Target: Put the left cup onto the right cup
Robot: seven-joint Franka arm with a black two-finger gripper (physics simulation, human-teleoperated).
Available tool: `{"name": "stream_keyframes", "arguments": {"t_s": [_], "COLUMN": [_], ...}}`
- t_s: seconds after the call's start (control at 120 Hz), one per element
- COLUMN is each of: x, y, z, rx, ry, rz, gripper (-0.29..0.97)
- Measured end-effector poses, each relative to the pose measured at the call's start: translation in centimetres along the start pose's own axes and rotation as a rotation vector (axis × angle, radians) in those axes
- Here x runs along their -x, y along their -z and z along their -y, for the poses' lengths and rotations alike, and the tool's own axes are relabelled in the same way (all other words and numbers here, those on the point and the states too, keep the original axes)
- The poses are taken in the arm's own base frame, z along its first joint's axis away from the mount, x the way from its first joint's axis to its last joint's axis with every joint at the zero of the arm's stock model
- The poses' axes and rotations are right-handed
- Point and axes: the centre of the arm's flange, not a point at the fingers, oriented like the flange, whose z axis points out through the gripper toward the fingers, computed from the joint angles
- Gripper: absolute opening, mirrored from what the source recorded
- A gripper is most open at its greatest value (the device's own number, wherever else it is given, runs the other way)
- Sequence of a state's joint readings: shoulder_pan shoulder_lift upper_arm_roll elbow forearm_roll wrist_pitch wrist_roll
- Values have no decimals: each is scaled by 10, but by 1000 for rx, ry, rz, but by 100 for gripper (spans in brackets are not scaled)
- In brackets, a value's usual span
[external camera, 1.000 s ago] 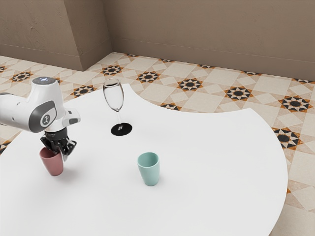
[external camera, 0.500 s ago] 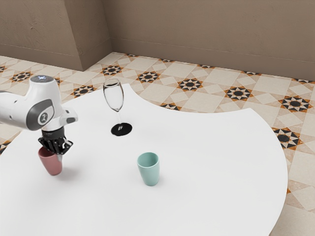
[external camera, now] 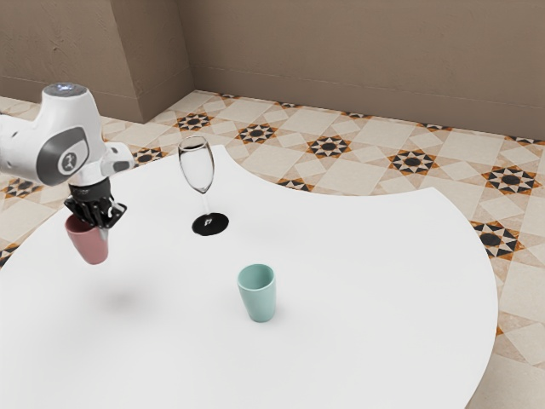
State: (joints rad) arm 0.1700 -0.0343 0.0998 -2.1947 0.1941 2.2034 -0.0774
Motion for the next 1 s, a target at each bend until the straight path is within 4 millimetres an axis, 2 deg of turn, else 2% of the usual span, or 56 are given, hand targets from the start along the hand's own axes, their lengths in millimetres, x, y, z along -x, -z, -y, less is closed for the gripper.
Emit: {"name": "stream_keyframes", "arguments": {"t_s": [0.058, 0.125, 0.192, 0.283, 0.392, 0.483, 0.733, 1.0], "x": [-4, -4, 0, 6, 19, 24, 29, 52], "y": [13, 24, 35, 62, 83, 98, 123, 123], "z": [-22, -59, -102, -158, -206, -224, -245, -295], "rx": [1, 3, 5, 6, 8, 16, 17, 18], "ry": [-27, -80, -143, -217, -271, -269, -213, -215], "rz": [-7, -10, -16, -38, -48, -49, -43, -16], "gripper": [-10, -10, -10, -10, -10, -10, -10, -10]}}
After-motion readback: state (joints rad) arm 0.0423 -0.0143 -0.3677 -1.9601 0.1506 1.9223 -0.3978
